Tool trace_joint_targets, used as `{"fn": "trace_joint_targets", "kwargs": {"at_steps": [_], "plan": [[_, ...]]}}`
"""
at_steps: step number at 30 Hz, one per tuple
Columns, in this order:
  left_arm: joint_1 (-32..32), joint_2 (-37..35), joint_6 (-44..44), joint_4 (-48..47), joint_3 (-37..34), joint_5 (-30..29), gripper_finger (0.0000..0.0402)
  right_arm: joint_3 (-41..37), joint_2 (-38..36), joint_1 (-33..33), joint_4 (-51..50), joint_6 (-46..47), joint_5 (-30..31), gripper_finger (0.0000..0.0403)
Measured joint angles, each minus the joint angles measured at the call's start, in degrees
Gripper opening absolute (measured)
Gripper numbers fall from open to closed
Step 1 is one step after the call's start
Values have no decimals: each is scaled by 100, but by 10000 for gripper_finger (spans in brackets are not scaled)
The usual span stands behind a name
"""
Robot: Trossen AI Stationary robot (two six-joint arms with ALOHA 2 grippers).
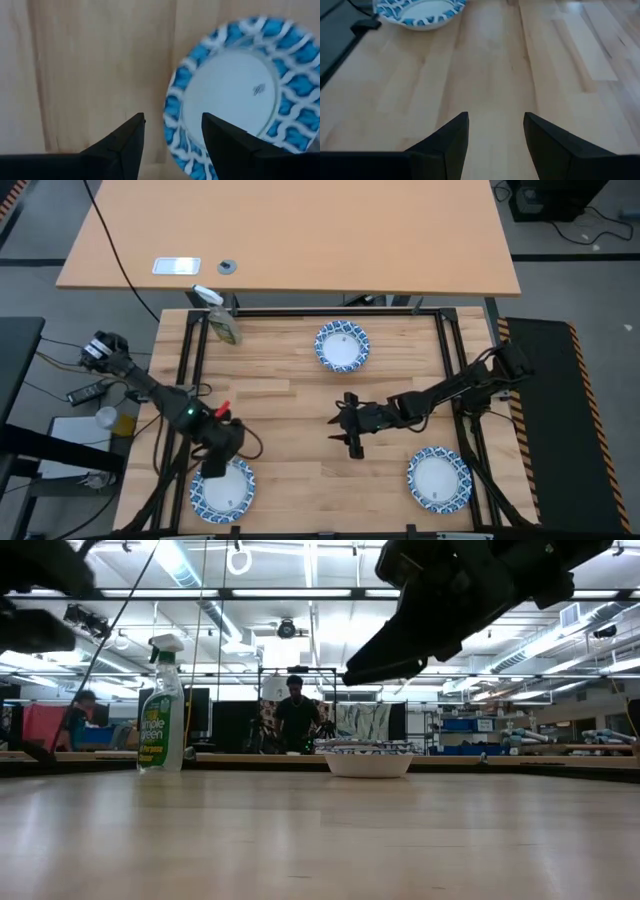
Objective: Nest bowls inside each other
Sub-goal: Stack the blue white patterned bowl on top of the other blue white patterned bowls
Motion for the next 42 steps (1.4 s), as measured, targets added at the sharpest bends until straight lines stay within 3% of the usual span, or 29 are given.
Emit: {"fn": "trace_joint_targets", "kwargs": {"at_steps": [5, 12, 19, 25, 37, 42], "plan": [[-415, 1, -689, -70, -288, -176, 198, 247, 85, 98, 24, -19, 6, 197], [-697, 3, -1364, -75, -367, -268, 214, 1736, 833, 215, -1228, -544, -7, 197], [-1059, 5, -1826, -58, -373, -260, 220, 2518, 1444, 199, -1347, -673, -453, 197], [-1212, 12, -2086, 120, -509, -266, 220, 2640, 1784, 188, -1357, -722, -628, 197], [-1214, 18, -2222, 709, -1013, -266, 219, 2643, 1759, 176, -1439, -734, -625, 197], [-1214, 18, -2112, 786, -1043, -266, 193, 2643, 1766, 162, -1436, -795, -621, 197]]}}
